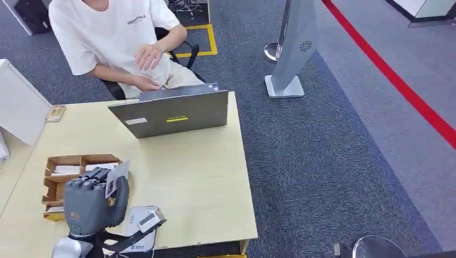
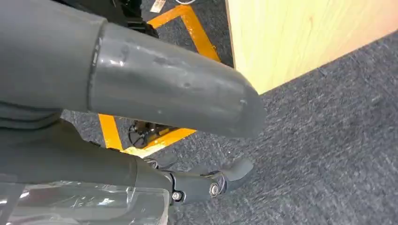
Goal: Pass the card to the sensor for recognition and then transmit it.
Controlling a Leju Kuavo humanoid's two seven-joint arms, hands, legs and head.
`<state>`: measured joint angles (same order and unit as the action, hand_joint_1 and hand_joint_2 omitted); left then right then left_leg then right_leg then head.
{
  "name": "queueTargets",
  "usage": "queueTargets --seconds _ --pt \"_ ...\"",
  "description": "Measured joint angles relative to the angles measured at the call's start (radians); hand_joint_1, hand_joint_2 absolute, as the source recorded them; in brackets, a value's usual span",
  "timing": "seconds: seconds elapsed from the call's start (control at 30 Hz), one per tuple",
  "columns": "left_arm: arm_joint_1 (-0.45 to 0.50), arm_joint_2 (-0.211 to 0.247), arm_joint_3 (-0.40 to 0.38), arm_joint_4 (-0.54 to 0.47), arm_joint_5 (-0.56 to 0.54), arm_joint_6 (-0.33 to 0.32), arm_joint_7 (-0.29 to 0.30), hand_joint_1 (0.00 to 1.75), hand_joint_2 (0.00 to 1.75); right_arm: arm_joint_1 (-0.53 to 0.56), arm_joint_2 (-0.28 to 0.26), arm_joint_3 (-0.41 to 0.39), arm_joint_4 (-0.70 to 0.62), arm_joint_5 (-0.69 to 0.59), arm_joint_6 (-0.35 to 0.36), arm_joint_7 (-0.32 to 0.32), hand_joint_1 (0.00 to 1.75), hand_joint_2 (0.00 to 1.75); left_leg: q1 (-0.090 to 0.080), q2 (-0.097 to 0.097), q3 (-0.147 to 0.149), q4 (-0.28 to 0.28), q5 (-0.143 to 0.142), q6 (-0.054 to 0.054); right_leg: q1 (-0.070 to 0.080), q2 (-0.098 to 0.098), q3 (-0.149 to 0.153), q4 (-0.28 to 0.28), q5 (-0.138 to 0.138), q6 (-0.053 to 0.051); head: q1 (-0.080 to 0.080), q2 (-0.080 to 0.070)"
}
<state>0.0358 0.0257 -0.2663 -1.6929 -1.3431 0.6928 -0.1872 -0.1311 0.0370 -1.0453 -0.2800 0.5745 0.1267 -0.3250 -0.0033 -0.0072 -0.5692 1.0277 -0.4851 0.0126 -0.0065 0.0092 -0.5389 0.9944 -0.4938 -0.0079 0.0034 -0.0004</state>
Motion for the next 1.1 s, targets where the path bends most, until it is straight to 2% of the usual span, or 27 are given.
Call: queueTargets --seconds 0.17,0.37,0.43,0.5,0.6,0.77,0.9,1.1 --pt "-0.104 -0.006 0.061 -0.035 -0.034 0.001 -0.023 1.75 0.0 -0.018 0.008 0.024 0.002 0.01 -0.002 0.006 0.0 0.0 0.0 0.0 0.0 0.0 0.001 0.0 0.0 0.0 0.0 0.0 0.001 -0.001 0.0 0.0" --pt "-0.151 -0.005 0.092 -0.042 -0.084 0.002 -0.032 1.75 0.0 -0.024 0.01 0.042 0.005 0.018 -0.003 0.012 0.0 0.0 0.0 -0.001 0.0 0.0 0.001 0.0 0.0 0.0 -0.001 0.0 0.001 -0.001 0.0 0.0" --pt "-0.219 0.007 0.118 -0.015 -0.099 0.001 -0.021 1.75 0.0 -0.031 0.011 0.052 0.006 0.024 -0.005 0.025 0.0 0.0 0.0 -0.002 -0.001 0.0 0.002 0.0 0.0 -0.002 0.0 0.0 0.001 -0.001 0.0 0.0" --pt "-0.308 0.034 0.156 0.053 -0.113 0.001 -0.004 1.75 0.0 -0.042 0.014 0.071 0.008 0.028 -0.008 0.039 0.0 0.0 0.0 -0.002 -0.001 0.0 0.003 -0.002 0.0 -0.002 0.0 0.001 0.002 -0.002 -0.001 0.0" --pt "-0.456 0.085 0.219 0.211 -0.152 0.001 0.006 1.75 0.0 -0.057 0.019 0.1 0.01 0.028 -0.012 0.059 0.0 0.0 0.001 -0.002 -0.001 0.0 0.006 -0.004 0.001 -0.001 -0.002 0.001 0.006 -0.003 -0.001 0.0" --pt "-0.624 0.139 0.24 0.446 -0.189 0.001 0.086 1.75 0.0 -0.062 0.024 0.142 0.014 0.027 -0.016 0.076 0.0 0.0 0.002 -0.001 -0.002 0.0 0.007 -0.004 0.001 0.0 -0.002 0.002 0.006 -0.004 -0.002 0.0" --pt "-0.701 0.161 0.24 0.565 -0.189 0.002 0.118 1.75 0.0 -0.061 0.027 0.161 0.017 0.024 -0.019 0.082 0.0 0.0 0.002 -0.001 -0.002 0.0 0.007 -0.004 0.001 0.0 -0.003 0.002 0.006 -0.004 -0.002 0.0" --pt "-0.733 0.17 0.24 0.644 -0.189 0.002 0.119 1.75 0.0 -0.061 0.031 0.17 0.02 0.024 -0.02 0.082 0.0 0.0 0.002 -0.001 -0.005 0.0 0.007 -0.004 0.0 0.0 -0.005 0.002 0.006 -0.003 -0.001 0.0"
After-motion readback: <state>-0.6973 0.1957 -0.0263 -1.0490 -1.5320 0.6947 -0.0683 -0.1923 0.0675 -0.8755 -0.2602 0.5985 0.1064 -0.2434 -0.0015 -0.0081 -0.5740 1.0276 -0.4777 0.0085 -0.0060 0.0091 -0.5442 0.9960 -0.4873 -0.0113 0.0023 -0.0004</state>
